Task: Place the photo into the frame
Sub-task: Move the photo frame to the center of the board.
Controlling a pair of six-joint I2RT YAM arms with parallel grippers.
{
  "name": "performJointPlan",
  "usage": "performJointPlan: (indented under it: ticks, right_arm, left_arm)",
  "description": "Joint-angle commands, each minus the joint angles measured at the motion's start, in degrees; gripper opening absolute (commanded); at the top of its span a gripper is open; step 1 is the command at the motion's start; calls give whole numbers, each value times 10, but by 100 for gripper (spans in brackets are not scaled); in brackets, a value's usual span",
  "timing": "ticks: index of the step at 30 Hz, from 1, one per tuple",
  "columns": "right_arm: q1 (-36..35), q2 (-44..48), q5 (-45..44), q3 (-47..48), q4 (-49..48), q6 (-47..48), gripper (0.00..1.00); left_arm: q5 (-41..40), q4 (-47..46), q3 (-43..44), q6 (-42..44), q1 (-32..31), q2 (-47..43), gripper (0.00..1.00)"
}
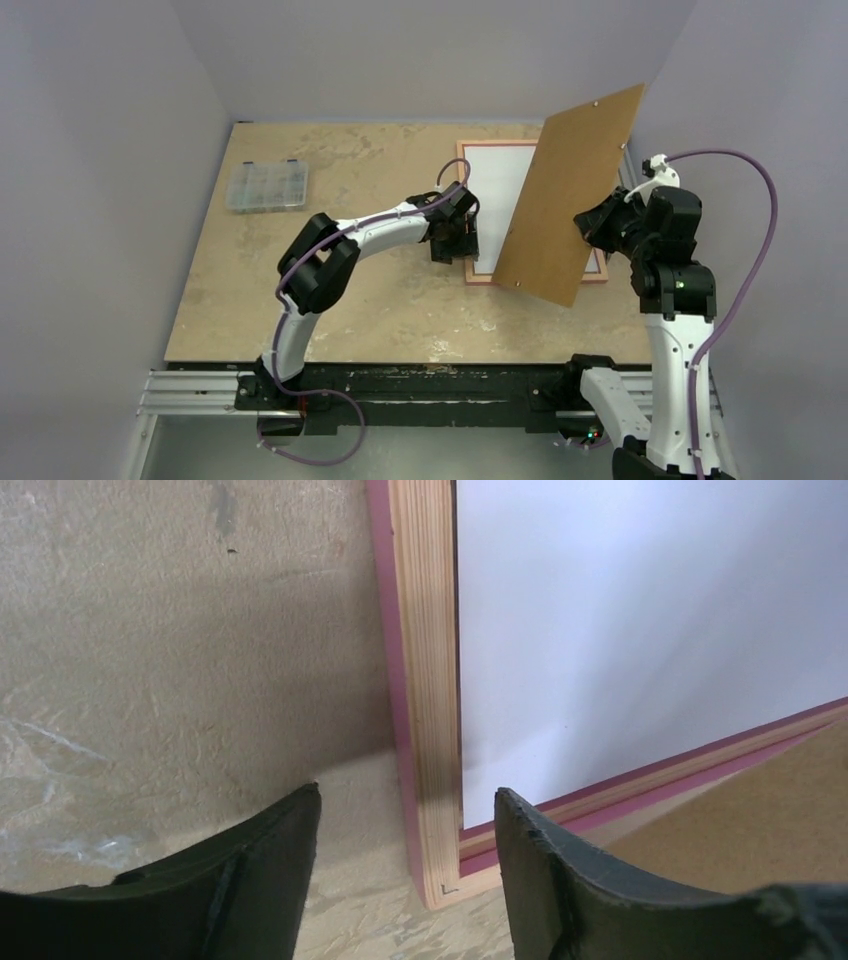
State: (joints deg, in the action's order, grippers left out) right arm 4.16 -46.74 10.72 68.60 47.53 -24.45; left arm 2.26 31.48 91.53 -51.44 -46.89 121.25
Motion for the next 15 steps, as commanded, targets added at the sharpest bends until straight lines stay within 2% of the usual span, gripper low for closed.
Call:
performJointPlan:
  ticks: [1, 8, 12, 15]
  right_arm:
    - [-1, 8, 33, -2, -71, -9, 0]
    - [0, 9, 53, -14, -76, -10, 0]
    - [-1, 9, 65, -18, -77, -9, 0]
    - [0, 10, 77, -23, -83, -10, 0]
  left_arm:
    - [-8, -2, 15, 10, 0, 22, 59]
    - [-48, 41, 17, 23, 2, 35, 36]
    - [-73, 61, -3, 24, 8, 34, 30]
    - [-74, 51, -38, 24, 18, 22, 22]
